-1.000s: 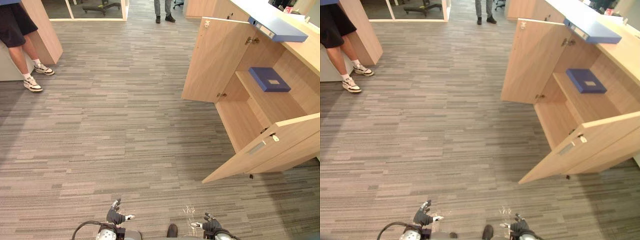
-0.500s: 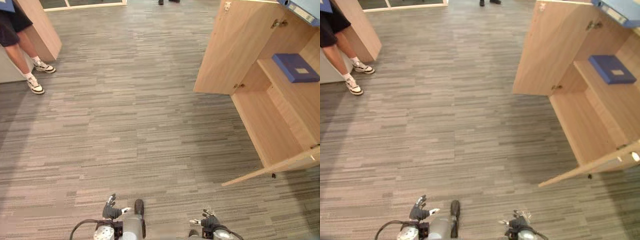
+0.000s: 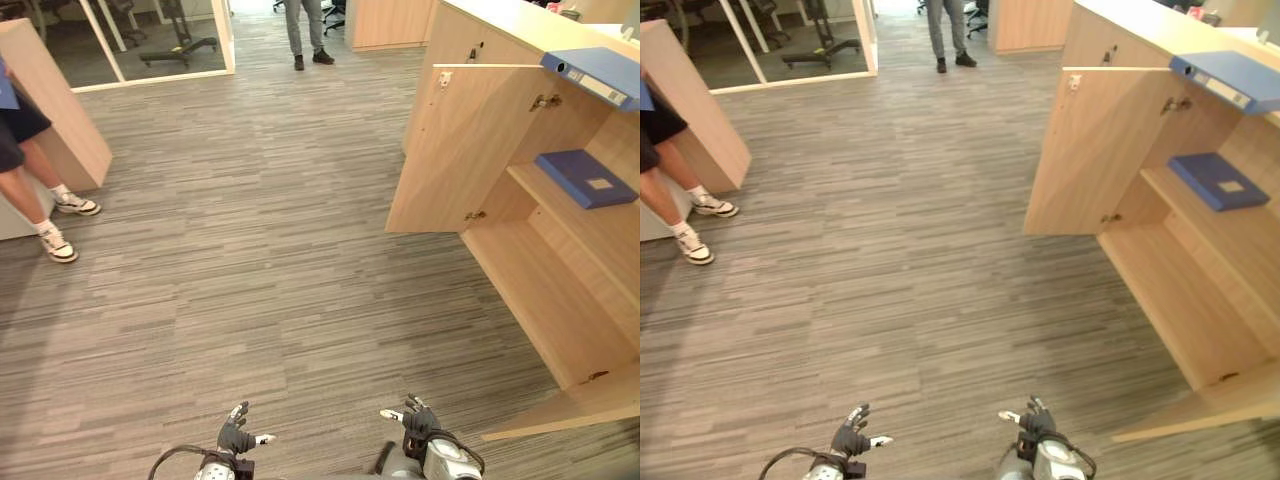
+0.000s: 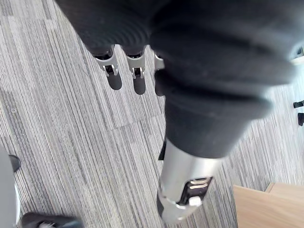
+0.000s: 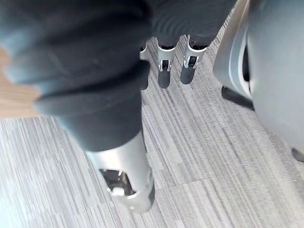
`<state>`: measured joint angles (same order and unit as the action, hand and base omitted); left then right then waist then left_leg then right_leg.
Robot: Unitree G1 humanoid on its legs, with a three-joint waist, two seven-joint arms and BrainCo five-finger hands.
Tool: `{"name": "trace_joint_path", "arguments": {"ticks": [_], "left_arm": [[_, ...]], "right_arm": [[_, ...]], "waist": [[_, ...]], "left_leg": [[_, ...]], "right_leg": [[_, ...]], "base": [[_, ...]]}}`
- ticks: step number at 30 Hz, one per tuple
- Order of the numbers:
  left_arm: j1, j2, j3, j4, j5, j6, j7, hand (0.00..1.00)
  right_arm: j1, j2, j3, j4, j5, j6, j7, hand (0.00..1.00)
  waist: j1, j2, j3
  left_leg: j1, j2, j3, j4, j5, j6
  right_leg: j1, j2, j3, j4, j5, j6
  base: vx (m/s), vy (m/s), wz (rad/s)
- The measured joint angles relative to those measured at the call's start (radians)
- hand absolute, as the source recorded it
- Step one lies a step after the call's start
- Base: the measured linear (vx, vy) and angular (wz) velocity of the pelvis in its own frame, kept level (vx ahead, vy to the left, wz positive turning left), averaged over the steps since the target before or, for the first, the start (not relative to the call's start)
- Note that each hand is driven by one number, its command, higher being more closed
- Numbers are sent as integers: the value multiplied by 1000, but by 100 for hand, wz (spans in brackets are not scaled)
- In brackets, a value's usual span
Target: Walk over to the cabinet, pick up the folder, carry it to the office cabinet, place the folder inside the office cabinet, then close the office cabinet door
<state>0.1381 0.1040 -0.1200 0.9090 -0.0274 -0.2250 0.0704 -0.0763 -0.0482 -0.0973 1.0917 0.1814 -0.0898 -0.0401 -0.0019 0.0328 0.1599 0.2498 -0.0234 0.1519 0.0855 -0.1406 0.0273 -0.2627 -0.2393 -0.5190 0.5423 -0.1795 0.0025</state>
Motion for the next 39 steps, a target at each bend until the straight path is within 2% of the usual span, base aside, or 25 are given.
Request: {"name": "trace_joint_path", "arguments": {"ticks": [2, 3, 4, 5, 6, 10, 11, 12, 13, 14, 15, 17, 20, 22, 25, 28, 29, 30, 32, 34, 35, 36, 37, 38, 39], "left_arm": [[-1, 0, -7, -11, 25, -2, -9, 0], [-9, -13, -7, -1, 37, 2, -11, 0], [-8, -22, -5, 5, 37, 0, -12, 0], [-14, -29, -1, 10, 41, 1, -13, 0], [-20, -35, 7, 25, 53, 1, -17, 0], [-21, -39, 30, 32, 72, 2, -22, 0], [-20, -43, 60, 31, 70, 3, -22, 0], [-20, -43, 81, 25, 66, 5, -20, 0], [-18, -44, 93, 23, 63, 8, -20, 0], [-18, -44, 115, 20, 52, 14, -18, 0], [-16, -45, 131, 6, 46, 19, -7, 0], [-11, -43, 137, -24, 25, 22, 11, 0], [10, -52, 137, -83, 8, 21, 34, 0], [12, -56, 145, -97, 7, 18, 45, 0], [13, -69, 189, -83, 9, 17, 56, 0], [13, -101, 266, -36, -53, 14, 67, 0], [13, -106, 293, -24, -88, 14, 68, 0], [12, -109, 308, -20, -100, 14, 67, 0], [11, -99, 346, -13, -110, 14, 68, 0], [10, -101, 365, -1, -125, 18, 67, 0], [10, -105, 377, 0, -125, 21, 68, 0], [11, -100, 376, 8, -122, 24, 67, 0], [9, -97, 371, 14, -121, 25, 67, 0], [5, -98, 358, 23, -111, 28, 65, 0], [5, -99, 337, 22, -90, 35, 64, 0]], "right_arm": [[-1, 10, 0, 4, 4, -7, -1, 0], [-5, 1, -3, 9, 6, -9, -1, 0], [-16, -5, -11, 19, 5, -8, -1, 0], [-27, 4, -36, 23, 2, -9, -1, 0], [-27, 10, -59, 24, 2, -9, -3, 0], [-1, 14, -103, 25, 18, -9, -12, 0], [23, 11, -120, 17, 36, -10, -13, 0], [44, 8, -117, 1, 38, -11, -14, 0], [49, 7, -115, -1, 39, -11, -14, 0], [51, 7, -110, 3, 44, -12, -16, 0], [53, 8, -105, 10, 44, -11, -20, 0], [51, 11, -99, 15, 44, -8, -22, 0], [46, 9, -97, 42, 46, -8, -29, 0], [40, 9, -96, 43, 47, -8, -29, 0], [36, 9, -96, 41, 43, -10, -30, 0], [71, 8, -74, 31, 42, -10, -31, 0], [74, 13, -73, 23, 42, -10, -30, 0], [76, 14, -70, 20, 42, -10, -30, 0], [86, 52, -68, 12, 43, -9, -26, 0], [95, 65, -68, -4, 42, -8, -19, 0], [100, 64, -68, -27, 41, -6, -16, 0], [102, 65, -68, -53, 36, -3, -9, 0], [107, 66, -68, -70, 36, -2, -8, 0], [115, 66, -68, -89, 35, -2, -8, 0], [121, 66, -67, -104, 34, 0, -8, 0]], "waist": [[-5, -30, 9], [-6, -17, 14], [-2, -2, 9], [-1, 9, 16], [-8, 13, 17], [-13, 14, 14], [-16, 22, 7], [-17, 28, 4], [-15, 30, 3], [-17, 28, 3], [-6, 22, 3], [9, 10, 3], [29, 3, 4], [46, 0, 6], [49, -2, 7], [53, 5, -9], [58, 10, -19], [59, 3, -21], [64, -44, -43], [75, -46, -51], [80, -41, -49], [79, -42, -48], [70, -46, -46], [54, -49, -44], [41, -49, -44]], "left_leg": [[48, -6, -10, -33, -46, -22], [73, 8, -28, -50, -73, -36], [68, 30, -28, -52, -72, -37], [66, 49, -28, -41, -71, -38], [68, 69, -22, -21, -72, -38], [32, 140, -20, 177, -81, -56], [-46, 185, -24, 395, -69, -76], [-135, 233, -32, 614, -5, -130], [-176, 257, -36, 720, 31, -151], [-255, 301, -28, 906, 30, -162], [-308, 329, 4, 1018, 1, -154], [-371, 322, 56, 1032, -47, -129], [-455, 278, 42, 853, -120, -114], [-496, 208, -99, 607, -139, -115], [-512, 129, -373, 277, -99, -140], [-505, 98, -472, 186, 11, -147], [-491, 87, -462, 195, 104, -154], [-489, 82, -443, 207, 131, -159], [-467, 54, -324, 206, 100, -115], [-422, 43, -220, 207, 66, -72], [-377, 39, -145, 195, 45, -48], [-330, 25, -78, 179, 31, -30], [-308, 13, -52, 173, 24, -18], [-263, -8, -15, 162, 8, -1], [-223, -12, 11, 158, -12, 11]], "right_leg": [[-31, 59, -1, -268, 158, -19], [-28, 86, 3, -275, 260, -104], [-33, 103, 2, -271, 245, -89], [-35, 124, 3, -255, 210, -99], [-31, 148, 2, -241, 171, -107], [48, 226, -8, -285, 107, -109], [112, 267, -26, -349, 93, -115], [167, 304, -31, -395, 88, -117], [189, 323, -21, -410, 87, -117], [231, 356, 9, -429, 89, -122], [278, 381, 47, -459, 87, -126], [338, 388, 113, -495, 96, -139], [395, 380, 209, -518, 97, -139], [421, 366, 293, -522, 89, -125], [453, 338, 388, -527, 68, -89], [478, 303, 461, -520, 31, -27], [479, 284, 502, -504, 12, 3], [477, 268, 522, -491, -1, 23], [424, 191, 567, -416, -26, 63], [368, 144, 579, -302, -35, 78], [298, 116, 579, -156, -44, 85], [203, 80, 571, 41, -42, 71], [163, 56, 555, 135, -30, 47], [106, -1, 498, 264, -4, -6], [97, -46, 420, 314, -1, -11]], "base": [[277, -250, 43], [385, -268, 24], [401, -274, -8], [371, -263, -34], [285, -246, -28], [281, -241, -19], [348, -250, -15], [427, -276, -20], [370, -176, -33], [477, -176, -59], [421, -112, -70], [427, -50, -96], [348, 21, -109], [287, 95, -125], [297, 203, -94], [402, 343, -87], [307, 299, -85], [368, 388, -96], [349, 390, -122], [242, 342, -154], [134, 289, -172], [115, 332, -163], [106, 388, -119], [124, 399, -81], [125, 323, -70]]}}
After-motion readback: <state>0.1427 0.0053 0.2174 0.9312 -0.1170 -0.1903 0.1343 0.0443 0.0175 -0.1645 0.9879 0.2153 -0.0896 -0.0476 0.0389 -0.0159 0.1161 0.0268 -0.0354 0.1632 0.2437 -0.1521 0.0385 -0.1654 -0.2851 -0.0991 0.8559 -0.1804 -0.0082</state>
